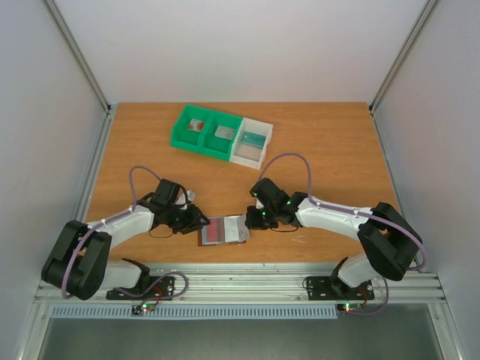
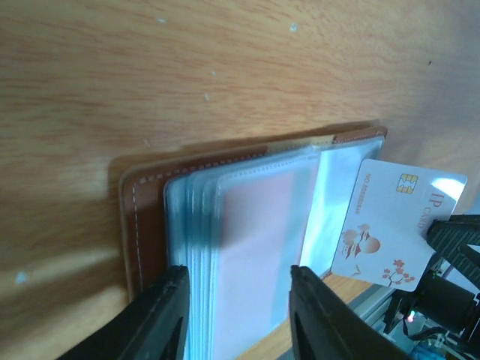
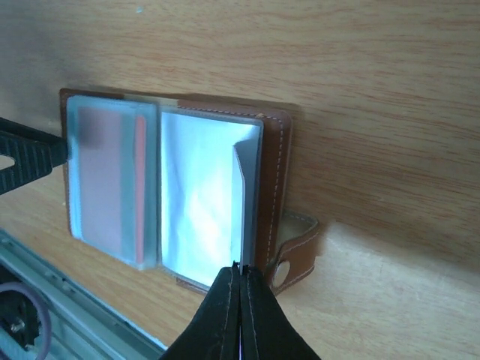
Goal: Take the credit cards out of the card holder
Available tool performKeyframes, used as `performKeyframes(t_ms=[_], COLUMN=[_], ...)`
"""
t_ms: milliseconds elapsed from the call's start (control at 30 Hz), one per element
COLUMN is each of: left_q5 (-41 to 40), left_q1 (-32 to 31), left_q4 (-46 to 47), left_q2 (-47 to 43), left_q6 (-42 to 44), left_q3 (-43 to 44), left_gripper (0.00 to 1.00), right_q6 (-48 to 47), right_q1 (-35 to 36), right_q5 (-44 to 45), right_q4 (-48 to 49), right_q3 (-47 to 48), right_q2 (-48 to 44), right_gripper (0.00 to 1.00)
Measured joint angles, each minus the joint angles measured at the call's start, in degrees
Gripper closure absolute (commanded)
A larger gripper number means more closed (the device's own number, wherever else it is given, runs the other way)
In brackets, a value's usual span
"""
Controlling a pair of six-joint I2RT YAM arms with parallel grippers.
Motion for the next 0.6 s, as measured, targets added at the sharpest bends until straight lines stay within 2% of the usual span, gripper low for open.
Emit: performKeyframes(t_ms=[200,600], left_q5=[-0.4,9.7], left_q1=[0.0,0.0], left_q4=[-6.4,-10.6], left_q2=[-6.8,-16.2], left_q6=[1.3,3.5], left_q3=[3.0,9.6], left_gripper=[0.46,0.43], right_q6=[-2.9,-11.8], right_q1=[0.0,0.0], right_q5=[-3.2,-13.7], right_q4=[-0.7,-4.9], right_q3=[0.7,4.1], right_q2=[-2.9,-11.9], right_gripper=[0.99,0.99])
